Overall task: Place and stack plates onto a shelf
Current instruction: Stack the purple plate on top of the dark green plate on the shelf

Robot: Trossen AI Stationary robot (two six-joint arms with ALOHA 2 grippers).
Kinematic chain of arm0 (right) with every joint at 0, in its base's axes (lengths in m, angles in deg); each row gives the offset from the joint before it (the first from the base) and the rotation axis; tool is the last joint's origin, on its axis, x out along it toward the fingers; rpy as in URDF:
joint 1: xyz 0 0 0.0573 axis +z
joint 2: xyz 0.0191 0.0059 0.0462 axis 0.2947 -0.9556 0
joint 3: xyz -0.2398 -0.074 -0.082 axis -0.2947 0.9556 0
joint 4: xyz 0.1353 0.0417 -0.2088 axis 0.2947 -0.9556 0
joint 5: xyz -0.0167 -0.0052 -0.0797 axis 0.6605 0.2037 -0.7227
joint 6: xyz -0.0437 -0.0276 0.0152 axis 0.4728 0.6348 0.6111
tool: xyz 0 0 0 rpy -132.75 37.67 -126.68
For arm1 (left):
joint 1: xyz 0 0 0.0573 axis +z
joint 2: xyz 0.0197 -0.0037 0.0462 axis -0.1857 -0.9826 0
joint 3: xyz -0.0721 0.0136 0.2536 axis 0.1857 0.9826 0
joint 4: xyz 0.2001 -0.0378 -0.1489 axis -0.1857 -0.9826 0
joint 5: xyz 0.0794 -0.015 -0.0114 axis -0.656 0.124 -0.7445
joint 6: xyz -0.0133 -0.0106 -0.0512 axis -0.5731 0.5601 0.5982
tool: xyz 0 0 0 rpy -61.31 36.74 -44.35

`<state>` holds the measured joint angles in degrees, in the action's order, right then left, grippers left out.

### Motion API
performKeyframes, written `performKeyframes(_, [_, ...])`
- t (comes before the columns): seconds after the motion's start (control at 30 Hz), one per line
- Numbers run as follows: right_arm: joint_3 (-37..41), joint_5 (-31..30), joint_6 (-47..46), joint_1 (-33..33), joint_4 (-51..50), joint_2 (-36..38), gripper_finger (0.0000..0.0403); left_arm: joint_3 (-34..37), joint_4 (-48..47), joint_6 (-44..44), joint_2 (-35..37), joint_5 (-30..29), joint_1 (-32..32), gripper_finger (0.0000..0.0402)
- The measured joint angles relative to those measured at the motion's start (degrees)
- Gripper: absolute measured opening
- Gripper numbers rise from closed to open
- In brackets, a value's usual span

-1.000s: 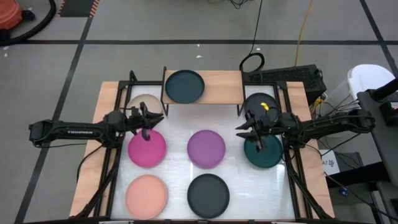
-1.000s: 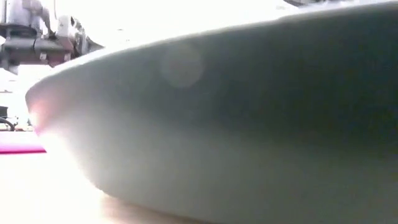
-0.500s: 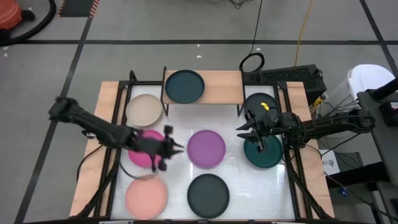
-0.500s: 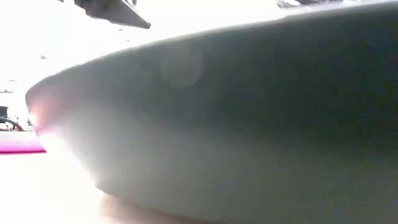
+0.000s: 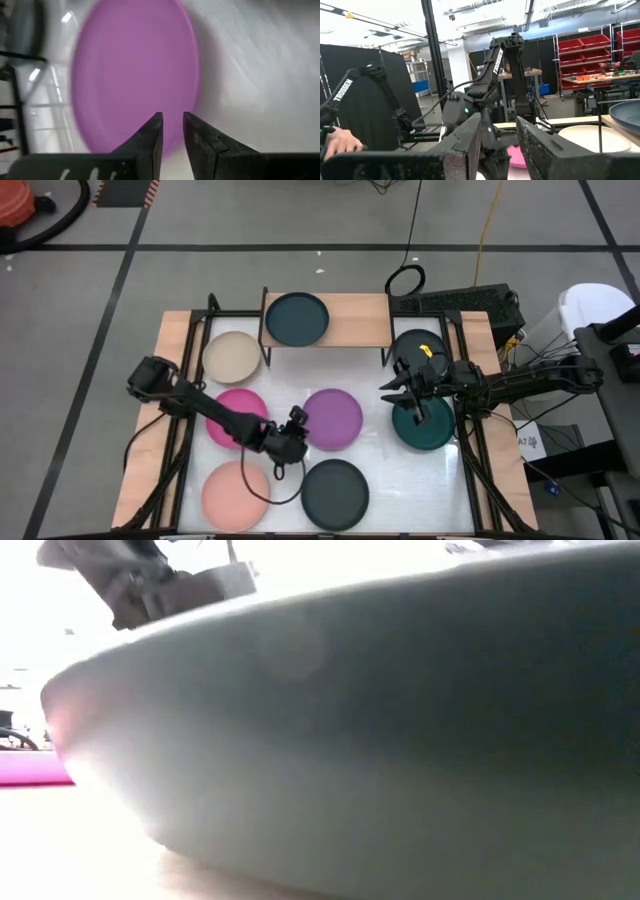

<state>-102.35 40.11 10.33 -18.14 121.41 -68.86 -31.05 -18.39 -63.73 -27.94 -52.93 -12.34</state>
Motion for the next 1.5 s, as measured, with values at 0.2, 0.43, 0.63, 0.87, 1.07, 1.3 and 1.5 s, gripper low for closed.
performKeyframes(0.2, [0.0, -0.1, 0.0, 0.0, -0.6, 0.0, 0.0109, 0.0, 1.1, 0.9, -4.1, 3.4, 0.7, 0.0081])
performKeyframes(0.43, [0.0, -0.1, 0.0, 0.0, -0.6, 0.0, 0.0109, -0.1, 1.9, 1.1, -4.9, 2.2, 1.0, 0.0081])
performKeyframes(0.63, [0.0, -0.1, 0.0, 0.0, -0.7, 0.0, 0.0109, 0.0, 2.2, -1.7, -5.0, -1.7, 1.0, 0.0074])
performKeyframes(0.87, [0.0, -0.2, 0.0, 0.0, -0.7, 0.0, 0.0109, -7.1, -3.4, -6.4, -0.8, -5.6, 0.9, 0.0014])
performKeyframes(1.07, [0.0, -0.2, -0.2, 0.0, -1.4, 0.0, 0.0109, -17.8, -18.6, -13.0, 4.7, -14.1, 2.0, 0.0013])
performKeyframes(1.3, [0.0, -0.2, -0.1, 0.0, -1.0, 0.0, 0.0109, -25.6, -32.4, -15.3, 14.2, -15.1, 13.2, 0.0013])
performKeyframes(1.5, [0.0, -0.3, -0.1, 0.0, -1.4, 0.0, 0.0109, -27.6, -33.6, -15.9, 18.3, -3.2, 28.7, 0.0013])
